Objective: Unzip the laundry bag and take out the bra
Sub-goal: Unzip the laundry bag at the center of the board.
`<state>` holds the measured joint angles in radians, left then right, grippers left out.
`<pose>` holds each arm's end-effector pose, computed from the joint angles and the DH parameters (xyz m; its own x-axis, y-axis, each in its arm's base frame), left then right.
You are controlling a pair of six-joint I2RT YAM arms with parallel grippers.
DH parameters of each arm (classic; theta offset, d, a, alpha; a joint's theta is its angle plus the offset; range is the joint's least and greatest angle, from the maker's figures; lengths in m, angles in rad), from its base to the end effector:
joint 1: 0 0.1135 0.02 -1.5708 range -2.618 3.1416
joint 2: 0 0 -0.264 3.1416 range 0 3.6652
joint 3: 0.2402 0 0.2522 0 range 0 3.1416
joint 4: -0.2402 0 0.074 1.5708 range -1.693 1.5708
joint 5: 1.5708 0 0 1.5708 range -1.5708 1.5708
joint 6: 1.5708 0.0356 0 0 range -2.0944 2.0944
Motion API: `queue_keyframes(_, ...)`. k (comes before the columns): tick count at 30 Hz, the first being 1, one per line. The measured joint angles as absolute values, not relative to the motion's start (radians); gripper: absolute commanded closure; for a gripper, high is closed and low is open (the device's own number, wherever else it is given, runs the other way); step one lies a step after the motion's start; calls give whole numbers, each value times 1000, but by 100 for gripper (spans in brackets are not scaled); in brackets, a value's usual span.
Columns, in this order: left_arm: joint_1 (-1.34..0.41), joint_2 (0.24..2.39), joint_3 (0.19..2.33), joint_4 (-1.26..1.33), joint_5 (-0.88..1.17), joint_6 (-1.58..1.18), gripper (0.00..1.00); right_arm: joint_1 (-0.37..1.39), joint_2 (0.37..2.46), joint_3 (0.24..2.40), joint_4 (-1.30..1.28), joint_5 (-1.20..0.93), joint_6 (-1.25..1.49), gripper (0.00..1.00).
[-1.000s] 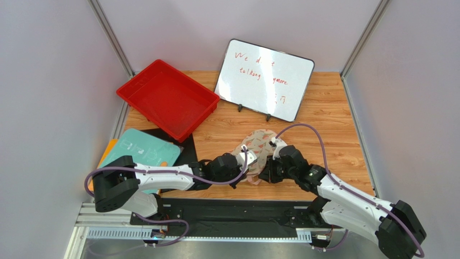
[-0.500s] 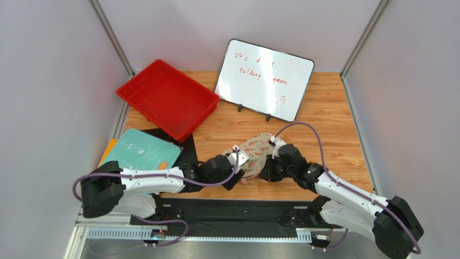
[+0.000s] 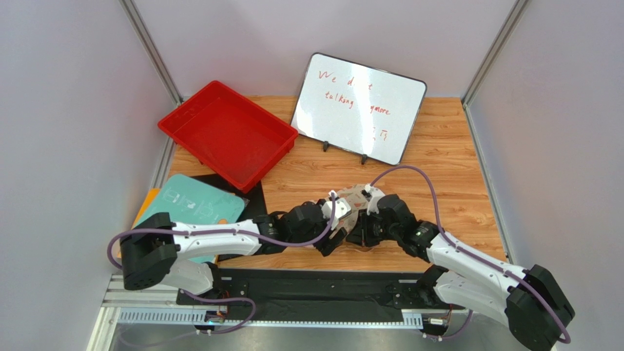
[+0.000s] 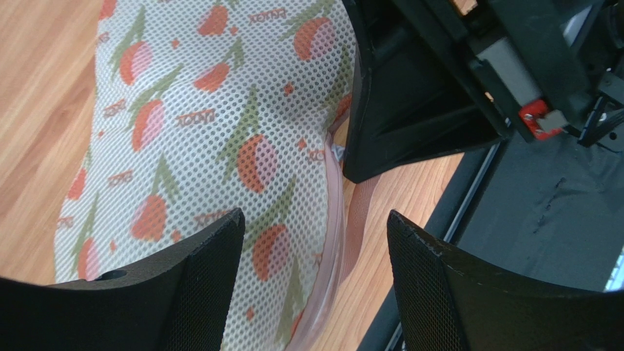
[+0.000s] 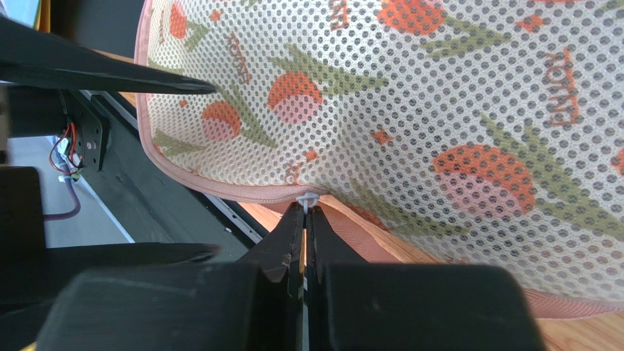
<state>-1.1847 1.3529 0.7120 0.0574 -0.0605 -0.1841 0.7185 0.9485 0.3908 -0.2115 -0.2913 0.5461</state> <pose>0.1099 -0.2647 0.2125 -0.3698 0.4244 -0.8265 0.8524 0.5089 -0.1200 0.1313 0.1284 0.1741 -0.8556 -0.0873 -0.5102 -0.3996 0.7379 0.5439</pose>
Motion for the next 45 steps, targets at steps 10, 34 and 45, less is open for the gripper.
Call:
queue_keyframes(10, -1184, 1505, 733, 110, -19, -188, 42, 723, 928, 387, -211, -295, 546, 100)
queue_keyframes(34, -1185, 1480, 703, 87, -98, -205, 100, 725, 931, 374, -223, -260, 558, 100)
queue_keyframes(45, -1185, 1397, 631, 31, -183, -226, 100, 716, 942, 381, -264, -222, 560, 100)
